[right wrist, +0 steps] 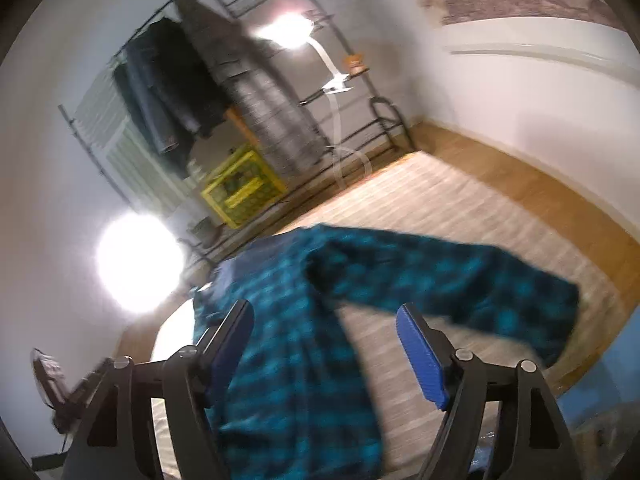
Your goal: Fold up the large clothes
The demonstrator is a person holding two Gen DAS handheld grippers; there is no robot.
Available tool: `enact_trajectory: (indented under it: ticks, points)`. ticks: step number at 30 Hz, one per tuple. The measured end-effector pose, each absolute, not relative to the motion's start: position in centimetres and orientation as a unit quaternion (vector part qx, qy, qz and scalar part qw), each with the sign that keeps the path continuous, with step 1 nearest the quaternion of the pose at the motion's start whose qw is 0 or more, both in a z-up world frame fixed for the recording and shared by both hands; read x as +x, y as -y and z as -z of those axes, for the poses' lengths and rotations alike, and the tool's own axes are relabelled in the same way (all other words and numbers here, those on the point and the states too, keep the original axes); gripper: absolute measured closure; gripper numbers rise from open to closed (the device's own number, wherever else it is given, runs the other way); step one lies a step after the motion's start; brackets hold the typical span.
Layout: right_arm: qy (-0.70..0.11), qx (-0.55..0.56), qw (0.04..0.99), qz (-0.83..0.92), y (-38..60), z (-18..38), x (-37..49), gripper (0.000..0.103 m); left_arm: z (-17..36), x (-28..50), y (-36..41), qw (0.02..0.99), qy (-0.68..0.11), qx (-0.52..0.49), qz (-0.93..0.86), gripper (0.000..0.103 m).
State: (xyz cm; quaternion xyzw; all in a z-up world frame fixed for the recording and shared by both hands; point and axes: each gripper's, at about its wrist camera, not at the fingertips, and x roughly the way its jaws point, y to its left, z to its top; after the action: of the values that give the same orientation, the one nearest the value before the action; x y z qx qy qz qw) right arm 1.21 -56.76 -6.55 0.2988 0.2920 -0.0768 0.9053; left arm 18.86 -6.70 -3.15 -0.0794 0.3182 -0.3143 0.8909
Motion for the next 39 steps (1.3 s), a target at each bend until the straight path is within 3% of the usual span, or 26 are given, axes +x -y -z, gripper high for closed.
enact_trajectory:
  ticks: [5,10,13,15,16,21,27,28,30,32,35,36,37,38,39]
  points:
    - [-0.32,0.325,0.883,0.11,63.7,9.9,0.2,0.025,3.8,18.2,12.2,0.862,-0.352,-0.064,0.358,0.075]
    - [-0.359,0.319,0.866,0.14,68.9,14.4,-1.4,0.025,7.6,15.4,19.9,0.814,-0.41,-0.035,0.409,0.075]
    - [-0.378,0.314,0.858,0.154,71.5,17.0,-2.0,0.02,10.1,12.6,24.6,0.783,-0.435,-0.011,0.444,0.073]
    - [-0.386,0.321,0.849,0.163,73.3,18.6,-2.4,0.019,11.8,10.1,28.2,0.766,-0.44,0.028,0.468,0.053]
    - [-0.389,0.326,0.846,0.162,74.2,19.3,-2.3,0.019,12.7,8.9,29.8,0.759,-0.443,0.044,0.475,0.051]
    - [-0.405,0.34,0.834,0.155,77.2,22.2,-2.1,0.018,17.5,5.6,35.3,0.733,-0.479,0.113,0.47,0.048]
    - [-0.412,0.357,0.826,0.144,79.1,24.6,-1.3,0.018,21.1,5.9,36.6,0.745,-0.497,0.129,0.426,0.048]
    - [-0.417,0.355,0.824,0.145,79.3,25.1,-1.0,0.018,21.4,6.1,36.5,0.746,-0.497,0.128,0.424,0.051]
    - [-0.426,0.348,0.821,0.15,79.6,25.9,-0.5,0.018,21.7,6.5,36.4,0.753,-0.493,0.117,0.421,0.079]
    - [-0.429,0.346,0.821,0.147,79.7,26.5,-0.3,0.018,22.0,7.5,36.6,0.74,-0.511,0.083,0.429,0.097]
    - [-0.431,0.324,0.83,0.143,79.3,26.9,0.0,0.018,21.6,8.2,36.3,0.701,-0.538,-0.015,0.468,0.099]
    - [-0.435,0.311,0.833,0.145,79.0,26.8,0.2,0.022,21.4,7.8,36.5,0.687,-0.539,-0.035,0.487,0.099]
    - [-0.442,0.291,0.835,0.15,78.7,26.8,0.6,0.041,21.3,7.3,37.1,0.681,-0.539,-0.027,0.495,0.099]
    - [-0.449,0.274,0.836,0.153,78.3,26.7,0.9,0.072,21.4,6.6,37.6,0.685,-0.535,-0.001,0.494,0.099]
    - [-0.463,0.264,0.834,0.147,78.0,26.7,1.5,0.079,21.4,5.9,38.1,0.69,-0.53,0.028,0.492,0.099]
